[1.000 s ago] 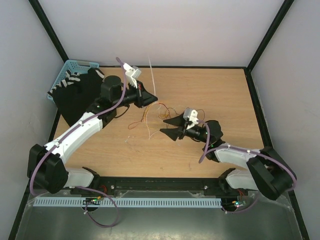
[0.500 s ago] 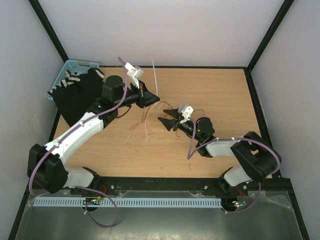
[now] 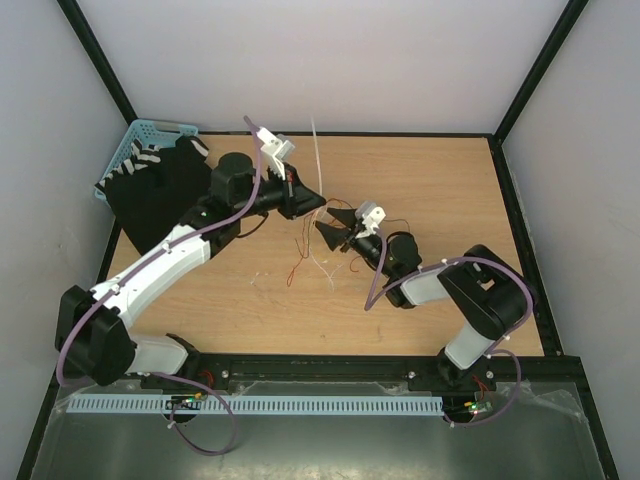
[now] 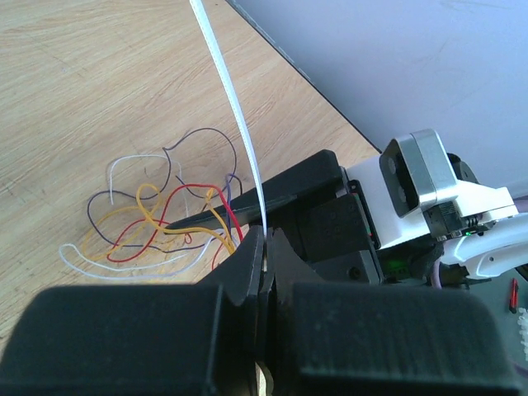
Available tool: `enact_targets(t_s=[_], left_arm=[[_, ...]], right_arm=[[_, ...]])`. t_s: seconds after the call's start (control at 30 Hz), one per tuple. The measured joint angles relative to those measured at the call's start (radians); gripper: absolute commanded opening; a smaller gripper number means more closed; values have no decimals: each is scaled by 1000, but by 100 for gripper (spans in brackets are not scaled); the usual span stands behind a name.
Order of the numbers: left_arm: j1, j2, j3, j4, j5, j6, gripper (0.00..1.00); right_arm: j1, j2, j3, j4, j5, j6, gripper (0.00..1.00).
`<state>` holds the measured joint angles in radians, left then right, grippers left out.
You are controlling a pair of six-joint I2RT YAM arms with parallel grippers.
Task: Zip-tie the wires
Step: Adjust the cable at the center of the board.
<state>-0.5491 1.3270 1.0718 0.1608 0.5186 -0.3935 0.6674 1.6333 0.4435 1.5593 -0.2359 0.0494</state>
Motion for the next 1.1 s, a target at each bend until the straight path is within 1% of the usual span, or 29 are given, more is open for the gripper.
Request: enact_targets(t_s=[0.07, 0.1, 0.13, 0.17, 0.2, 0.27, 0.33, 0.5, 0.67, 0.77, 0.9, 1.0, 1.1], left_arm=[[-7, 6, 8, 0, 0, 0, 0], [-9, 9, 11, 0, 0, 0, 0], [-11, 11, 14, 0, 0, 0, 0], [-12, 13, 16, -1, -1, 0, 0], [-13, 14, 17, -1, -1, 0, 0], [-13, 15, 18, -3, -5, 1, 0], [-13, 15, 20, -8, -9, 2, 0], [1, 15, 21, -18, -15, 5, 0], [33, 15, 21, -18, -15, 5, 0], [52, 15, 21, -18, -14, 5, 0], [67, 15, 21, -18, -2, 3, 0], [73, 15, 21, -18, 5, 3, 0], [79, 14, 19, -18, 9, 0, 0]], right_arm=[[0, 14, 13, 16, 2, 2, 53], [0, 21, 20, 19, 2, 3, 48], [0, 29, 28, 21, 2, 5, 41], [0, 36, 35, 22, 1, 7, 29], [0, 42, 40, 22, 1, 10, 22], [0, 46, 43, 22, 1, 14, 9], [0, 45, 41, 23, 1, 16, 0], [0, -12, -22, 5, -8, 18, 0], [0, -153, -94, -97, -32, 21, 0], [0, -264, -101, -240, -51, 9, 0], [0, -408, -84, -480, -52, -24, 0], [0, -477, -37, -671, -38, -53, 0], [-2, -536, -21, -805, -23, -72, 0]])
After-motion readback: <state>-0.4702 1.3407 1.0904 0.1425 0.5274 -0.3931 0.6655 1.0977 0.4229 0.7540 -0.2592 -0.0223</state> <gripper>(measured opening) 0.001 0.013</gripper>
